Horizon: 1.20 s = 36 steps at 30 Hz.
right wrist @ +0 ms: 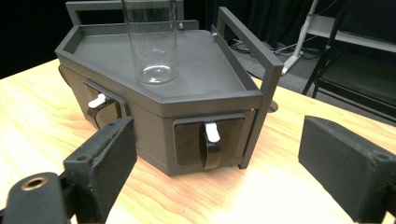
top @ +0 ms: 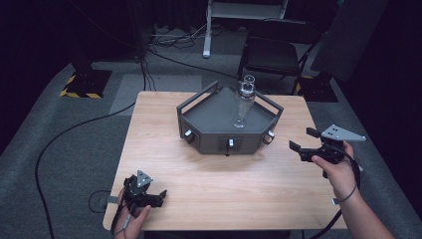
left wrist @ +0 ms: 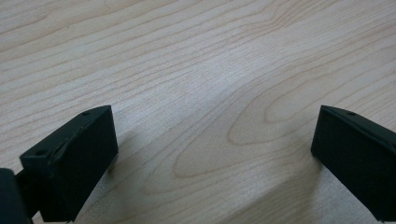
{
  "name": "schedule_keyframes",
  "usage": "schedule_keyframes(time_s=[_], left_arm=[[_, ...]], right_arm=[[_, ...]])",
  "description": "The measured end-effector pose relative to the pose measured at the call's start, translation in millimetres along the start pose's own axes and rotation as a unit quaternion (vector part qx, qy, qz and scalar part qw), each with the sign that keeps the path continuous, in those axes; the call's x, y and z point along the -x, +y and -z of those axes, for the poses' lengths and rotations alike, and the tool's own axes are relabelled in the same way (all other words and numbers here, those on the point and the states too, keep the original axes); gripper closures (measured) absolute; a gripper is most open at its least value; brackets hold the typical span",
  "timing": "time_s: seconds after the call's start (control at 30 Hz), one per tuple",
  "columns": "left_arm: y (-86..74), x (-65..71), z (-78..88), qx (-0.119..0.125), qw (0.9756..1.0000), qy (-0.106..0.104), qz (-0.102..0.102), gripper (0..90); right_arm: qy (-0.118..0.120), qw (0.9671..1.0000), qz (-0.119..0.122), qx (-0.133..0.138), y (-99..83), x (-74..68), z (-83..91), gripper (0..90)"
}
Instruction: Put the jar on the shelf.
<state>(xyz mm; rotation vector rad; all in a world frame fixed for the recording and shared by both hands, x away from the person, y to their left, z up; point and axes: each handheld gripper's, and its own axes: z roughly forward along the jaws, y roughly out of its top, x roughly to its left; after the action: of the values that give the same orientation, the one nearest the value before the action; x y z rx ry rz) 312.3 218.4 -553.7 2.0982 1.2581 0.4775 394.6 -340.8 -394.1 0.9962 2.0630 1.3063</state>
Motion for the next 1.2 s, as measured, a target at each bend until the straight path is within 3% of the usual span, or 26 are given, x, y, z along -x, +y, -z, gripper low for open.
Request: schedule_keyframes(time_s=[1.2], left_arm=[[-0.3, 0.1, 0.4, 0.000, 1.0000, 0.000, -0.001, 0.4]], right_arm=[[-0.007, 0.9987, -0.028, -0.042, -60.9, 16.3, 10.5, 12.7]])
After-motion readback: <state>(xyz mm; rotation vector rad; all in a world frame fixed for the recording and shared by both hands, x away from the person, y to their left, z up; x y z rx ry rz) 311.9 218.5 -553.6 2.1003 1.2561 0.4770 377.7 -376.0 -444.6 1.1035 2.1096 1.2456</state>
